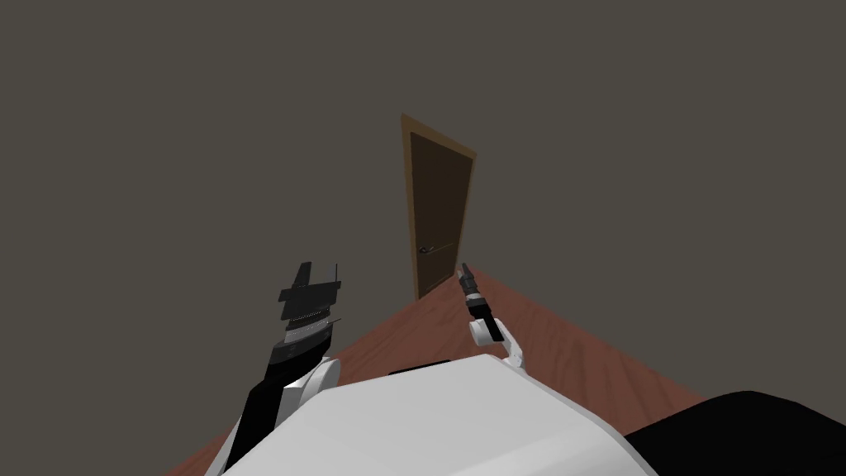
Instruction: Pull the door open
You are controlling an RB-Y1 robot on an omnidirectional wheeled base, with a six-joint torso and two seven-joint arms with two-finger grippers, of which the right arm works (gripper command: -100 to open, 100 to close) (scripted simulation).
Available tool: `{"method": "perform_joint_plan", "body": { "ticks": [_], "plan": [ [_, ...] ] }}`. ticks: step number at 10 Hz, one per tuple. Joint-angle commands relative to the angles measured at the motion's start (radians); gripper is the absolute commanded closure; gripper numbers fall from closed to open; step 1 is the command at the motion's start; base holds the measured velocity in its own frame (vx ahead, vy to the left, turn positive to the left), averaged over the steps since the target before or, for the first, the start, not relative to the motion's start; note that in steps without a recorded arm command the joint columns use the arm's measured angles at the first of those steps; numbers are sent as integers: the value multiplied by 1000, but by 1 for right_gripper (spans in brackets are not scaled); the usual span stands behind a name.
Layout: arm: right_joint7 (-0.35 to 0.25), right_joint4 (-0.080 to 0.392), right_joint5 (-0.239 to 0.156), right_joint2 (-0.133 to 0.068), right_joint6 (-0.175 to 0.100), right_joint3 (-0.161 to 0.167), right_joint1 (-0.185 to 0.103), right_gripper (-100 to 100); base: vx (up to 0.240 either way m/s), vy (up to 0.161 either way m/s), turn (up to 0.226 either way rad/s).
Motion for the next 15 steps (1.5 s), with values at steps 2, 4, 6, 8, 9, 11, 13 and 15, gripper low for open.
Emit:
{"method": "perform_joint_plan", "body": {
  "ticks": [2, 4, 6, 8, 9, 11, 13, 15],
  "plan": [
    [2, 79, -12, -11, -15, 6, -35, -100, 75, -75, 197],
    [2, 117, -17, -15, -20, 8, -48, -100, 54, -37, 74],
    [2, 176, -26, -24, -31, 11, -75, -100, 69, -59, 209],
    [3, 238, -36, -34, -41, 15, -102, -100, 66, -65, 162],
    [3, 266, -41, -38, -47, 17, -115, -100, 66, -85, 204],
    [3, 304, -45, -42, -52, 18, -128, -100, 63, -84, 116],
    [3, 364, -54, -51, -62, 22, -153, -100, 41, -43, 151],
    [4, 425, -63, -59, -72, 25, -179, -100, 65, -73, 179]
  ]
}}
